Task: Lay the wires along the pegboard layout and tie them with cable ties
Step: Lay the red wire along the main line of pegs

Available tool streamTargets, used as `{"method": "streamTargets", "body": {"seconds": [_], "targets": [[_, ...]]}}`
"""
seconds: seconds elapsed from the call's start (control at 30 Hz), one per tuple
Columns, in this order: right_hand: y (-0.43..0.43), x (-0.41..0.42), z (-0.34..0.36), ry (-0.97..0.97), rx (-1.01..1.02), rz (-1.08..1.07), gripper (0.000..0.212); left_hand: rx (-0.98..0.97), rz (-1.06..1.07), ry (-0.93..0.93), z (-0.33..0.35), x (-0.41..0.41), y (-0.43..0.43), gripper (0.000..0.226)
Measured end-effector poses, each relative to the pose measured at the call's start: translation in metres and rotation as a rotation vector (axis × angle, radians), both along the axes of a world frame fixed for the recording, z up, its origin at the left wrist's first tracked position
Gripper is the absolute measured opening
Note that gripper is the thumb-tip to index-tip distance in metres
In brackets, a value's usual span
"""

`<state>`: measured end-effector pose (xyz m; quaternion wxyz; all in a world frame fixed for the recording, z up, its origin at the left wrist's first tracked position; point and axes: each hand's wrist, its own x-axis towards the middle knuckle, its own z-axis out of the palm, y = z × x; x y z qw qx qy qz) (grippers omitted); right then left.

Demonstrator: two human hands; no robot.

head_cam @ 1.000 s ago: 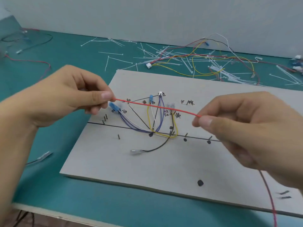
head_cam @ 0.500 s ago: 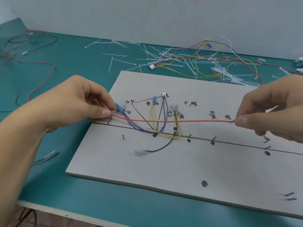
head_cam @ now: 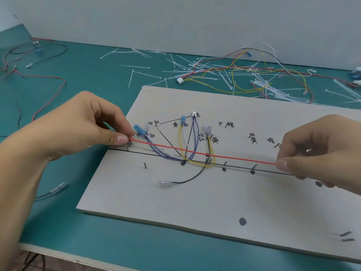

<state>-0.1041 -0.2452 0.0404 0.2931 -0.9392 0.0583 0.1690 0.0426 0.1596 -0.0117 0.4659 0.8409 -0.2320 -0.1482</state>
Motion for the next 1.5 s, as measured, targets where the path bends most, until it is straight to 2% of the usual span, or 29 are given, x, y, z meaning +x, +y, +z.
{"method": "streamTargets", "body": {"seconds": [0.07,0.13,0.4,0.5,0.67,0.73,0.8,0.83,0.97,1.13,1.27,1.4,1.5], "targets": [[0.003,-0.001,-0.002,0.01,0.01,0.014,0.037,0.023,-0.007,0.037,0.003,0.003,0.001,0.064],[0.006,-0.001,-0.004,0.011,-0.003,0.035,0.037,0.039,-0.015,0.07,0.004,0.007,0.002,0.067],[0.013,-0.004,-0.007,0.009,0.049,0.036,0.04,0.129,-0.051,0.084,0.01,0.007,-0.003,0.07],[0.015,-0.01,-0.002,0.04,0.101,0.023,0.035,0.185,-0.049,0.06,0.014,0.005,-0.004,0.06],[0.021,-0.01,-0.005,0.046,-0.025,0.005,0.036,0.396,-0.028,-0.095,0.022,-0.005,-0.014,0.033],[0.023,-0.008,-0.008,0.025,-0.089,-0.024,0.027,0.502,-0.011,-0.213,0.026,-0.01,-0.021,0.036],[0.024,-0.005,-0.011,-0.019,-0.135,-0.068,0.015,0.539,0.015,-0.35,0.03,-0.018,-0.032,0.05],[0.024,-0.003,-0.012,-0.049,-0.146,-0.09,0.014,0.527,0.012,-0.392,0.033,-0.023,-0.04,0.05],[0.026,0.004,-0.013,-0.139,-0.143,-0.152,0.019,0.417,-0.041,-0.443,0.048,-0.041,-0.073,0.026],[0.024,0.006,-0.014,-0.127,-0.128,-0.13,0.016,0.274,-0.235,-0.322,0.051,-0.052,-0.131,0.023],[0.02,0.008,-0.017,-0.135,-0.092,-0.098,0.013,0.318,-0.344,-0.354,0.028,-0.055,-0.185,0.022],[0.016,0.005,-0.022,-0.17,-0.034,-0.067,0.016,0.369,-0.371,-0.373,0.017,-0.055,-0.204,0.017],[0.012,0.003,-0.026,-0.169,0.006,-0.064,0.016,0.258,-0.305,-0.391,0.033,-0.043,-0.186,0.012]]}}
